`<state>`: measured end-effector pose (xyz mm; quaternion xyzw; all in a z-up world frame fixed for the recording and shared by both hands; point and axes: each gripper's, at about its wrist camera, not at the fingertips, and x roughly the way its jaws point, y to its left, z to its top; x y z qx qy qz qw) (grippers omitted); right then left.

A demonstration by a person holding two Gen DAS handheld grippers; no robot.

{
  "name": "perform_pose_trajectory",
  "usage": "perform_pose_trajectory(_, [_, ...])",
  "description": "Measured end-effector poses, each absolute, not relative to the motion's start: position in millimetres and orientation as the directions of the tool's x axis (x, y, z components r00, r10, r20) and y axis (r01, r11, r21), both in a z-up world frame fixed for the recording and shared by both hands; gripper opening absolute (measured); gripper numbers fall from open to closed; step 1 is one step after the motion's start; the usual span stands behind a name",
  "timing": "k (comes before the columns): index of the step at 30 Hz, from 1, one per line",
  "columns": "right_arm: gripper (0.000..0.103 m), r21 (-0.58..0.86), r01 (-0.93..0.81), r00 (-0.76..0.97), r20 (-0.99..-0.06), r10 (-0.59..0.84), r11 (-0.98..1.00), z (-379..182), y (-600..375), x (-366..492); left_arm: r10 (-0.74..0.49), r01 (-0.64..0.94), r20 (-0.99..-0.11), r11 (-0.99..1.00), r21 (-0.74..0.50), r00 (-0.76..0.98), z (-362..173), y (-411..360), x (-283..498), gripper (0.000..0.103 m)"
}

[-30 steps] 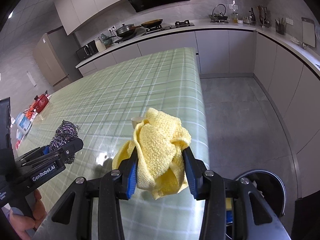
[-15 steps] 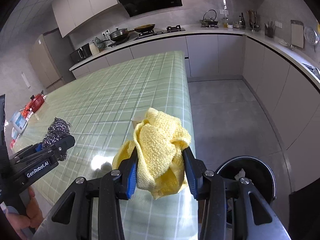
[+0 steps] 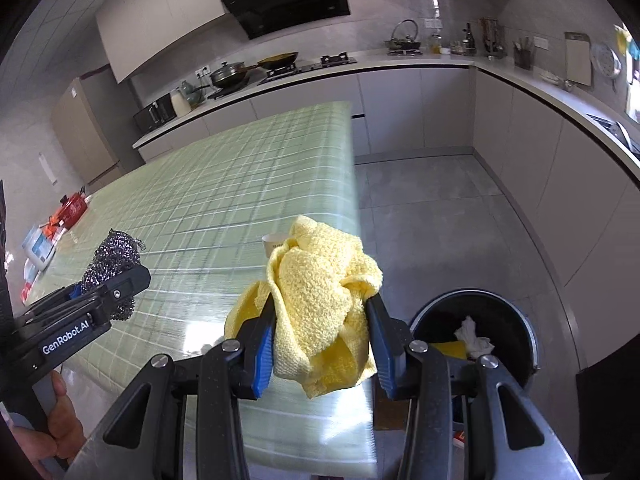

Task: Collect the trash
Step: 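Lift the steel wool and yellow cloth and carry both over the bucket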

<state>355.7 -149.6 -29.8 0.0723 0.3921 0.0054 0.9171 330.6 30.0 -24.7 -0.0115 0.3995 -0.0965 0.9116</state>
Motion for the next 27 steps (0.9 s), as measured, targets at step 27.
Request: perform_pose_trajectory(27, [0.044, 0.151, 0.122, 0.625, -0.779, 0.042, 0.981, -62, -396, 332, -0.221, 0.283, -0.803, 0.957, -0.068, 0.554, -69, -189, 320, 0.046])
